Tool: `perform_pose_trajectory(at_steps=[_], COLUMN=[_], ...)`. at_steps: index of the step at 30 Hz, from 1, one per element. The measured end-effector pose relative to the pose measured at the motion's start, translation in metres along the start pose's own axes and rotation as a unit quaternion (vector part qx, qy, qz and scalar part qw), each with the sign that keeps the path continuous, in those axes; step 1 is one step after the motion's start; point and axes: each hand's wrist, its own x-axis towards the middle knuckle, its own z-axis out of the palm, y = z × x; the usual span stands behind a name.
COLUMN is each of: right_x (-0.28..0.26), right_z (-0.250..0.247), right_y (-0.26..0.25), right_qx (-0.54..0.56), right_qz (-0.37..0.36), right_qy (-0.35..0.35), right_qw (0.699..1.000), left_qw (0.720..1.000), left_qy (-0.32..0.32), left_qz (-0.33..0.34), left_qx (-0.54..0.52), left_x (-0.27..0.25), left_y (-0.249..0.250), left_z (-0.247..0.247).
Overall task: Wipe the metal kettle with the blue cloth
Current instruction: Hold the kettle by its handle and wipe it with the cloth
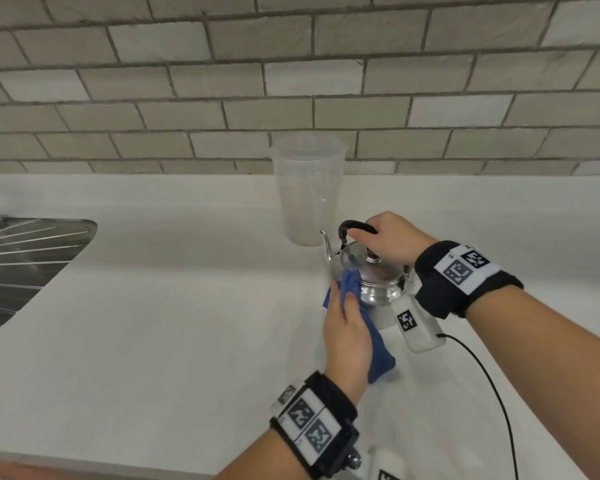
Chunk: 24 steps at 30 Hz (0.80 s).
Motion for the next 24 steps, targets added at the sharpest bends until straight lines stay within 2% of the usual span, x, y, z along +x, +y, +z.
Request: perform_pose_trajectory(at_steps=[2,4,7,10,12,13,15,17,18,22,23,24], right_x=[-0.003,-0.007,-0.013,-0.016,-0.016,-0.016,-0.017,-0.018,-0.018,-0.019,-0.019,-0.018], right_z=[-0.006,-0.012,-0.018,-0.020,-0.020,-0.019,-0.018,-0.017,-0.016,-0.014,-0.014,-0.014], right_y=[0.004,0.007,0.012,0.015,0.015,0.015,0.015,0.016,0.015,0.012,0.011,0.010], right_qx=[0.017,0.017,0.000,0.000,0.003,0.005,0.008,0.016,0.020,0.015,0.014,0.015], right_qz=[-0.001,-0.003,-0.006,-0.010,-0.013,-0.015,-0.018,-0.021,-0.022,-0.026,-0.027,-0.027], right_qy=[-0.004,-0.012,-0.014,-0.021,-0.020,-0.018,-0.016,-0.011,-0.007,0.001,0.003,0.004], right_qw=[1.000,1.000,1.000,1.000,1.000,1.000,1.000,1.000,1.000,1.000,1.000,1.000], left_qw=[0.991,0.966,0.941,0.935,0.949,0.962,0.978,0.950,0.933,0.885,0.881,0.896], left_qy=[-0.008,-0.020,-0.068,-0.086,-0.078,-0.070,-0.055,-0.039,-0.037,-0.027,-0.012,-0.001], left_qz=[-0.088,-0.179,-0.206,-0.176,-0.186,-0.196,-0.194,-0.131,-0.101,-0.068,-0.051,-0.023], left_qx=[-0.106,-0.186,-0.259,-0.294,-0.242,-0.176,0.058,0.282,0.343,0.460,0.471,0.443], left_x=[0.005,0.011,0.030,0.060,0.083,0.091,0.103,0.111,0.116,0.120,0.118,0.113], left_y=[0.005,0.021,0.047,0.072,0.077,0.075,0.059,0.040,0.033,0.030,0.034,0.038], left_z=[-0.018,-0.040,-0.074,-0.100,-0.112,-0.116,-0.125,-0.135,-0.140,-0.150,-0.152,-0.153])
